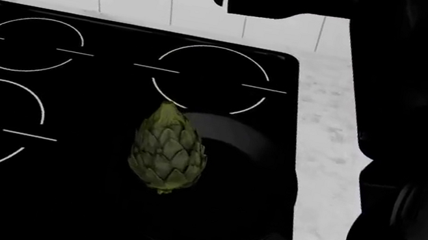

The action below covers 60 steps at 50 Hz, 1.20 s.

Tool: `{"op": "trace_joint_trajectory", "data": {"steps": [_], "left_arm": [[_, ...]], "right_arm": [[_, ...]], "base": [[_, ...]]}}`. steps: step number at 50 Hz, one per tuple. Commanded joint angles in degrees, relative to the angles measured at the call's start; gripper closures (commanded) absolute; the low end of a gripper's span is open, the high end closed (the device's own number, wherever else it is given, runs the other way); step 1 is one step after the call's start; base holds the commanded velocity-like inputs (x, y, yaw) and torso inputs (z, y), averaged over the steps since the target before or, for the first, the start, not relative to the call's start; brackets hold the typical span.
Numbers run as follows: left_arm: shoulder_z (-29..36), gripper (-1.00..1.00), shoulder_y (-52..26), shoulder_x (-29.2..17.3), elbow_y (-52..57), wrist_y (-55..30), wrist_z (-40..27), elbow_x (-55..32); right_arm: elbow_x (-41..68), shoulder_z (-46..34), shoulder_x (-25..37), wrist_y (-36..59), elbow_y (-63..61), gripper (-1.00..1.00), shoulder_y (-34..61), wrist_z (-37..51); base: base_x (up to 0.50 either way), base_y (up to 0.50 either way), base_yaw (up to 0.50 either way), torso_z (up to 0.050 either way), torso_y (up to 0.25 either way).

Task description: Pick the artichoke from the pan and place it on the plate.

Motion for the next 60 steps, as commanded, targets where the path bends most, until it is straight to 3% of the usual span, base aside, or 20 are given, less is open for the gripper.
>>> {"op": "trace_joint_trajectory", "data": {"steps": [1, 13, 24, 60], "left_arm": [[-0.3, -1.0, 0.4, -0.5, 0.1, 0.3, -0.2, -0.3], [0.4, -1.0, 0.5, -0.4, -0.4, 0.8, -0.1, 0.2], [0.2, -1.0, 0.9, -0.7, 0.0, 0.9, -0.6, -0.5], [0.5, -1.0, 4.5, -1.3, -1.1, 4.0, 0.8, 1.4]], "right_arm": [[1.5, -0.9, -0.1, -0.1, -0.1, -1.0, -0.3, 0.9], [20.1, -6.8, -0.1, 0.0, 9.4, -1.0, 2.4, 17.2], [25.3, -10.6, 1.0, -1.1, 13.5, -1.0, 0.9, 22.4], [28.2, -17.2, -4.5, -3.7, 13.2, -1.0, -3.0, 19.0]], "base": [[0.0, 0.0, 0.0, 0.0, 0.0], [0.0, 0.0, 0.0, 0.0, 0.0], [0.0, 0.0, 0.0, 0.0, 0.0], [0.0, 0.0, 0.0, 0.0, 0.0]]}}
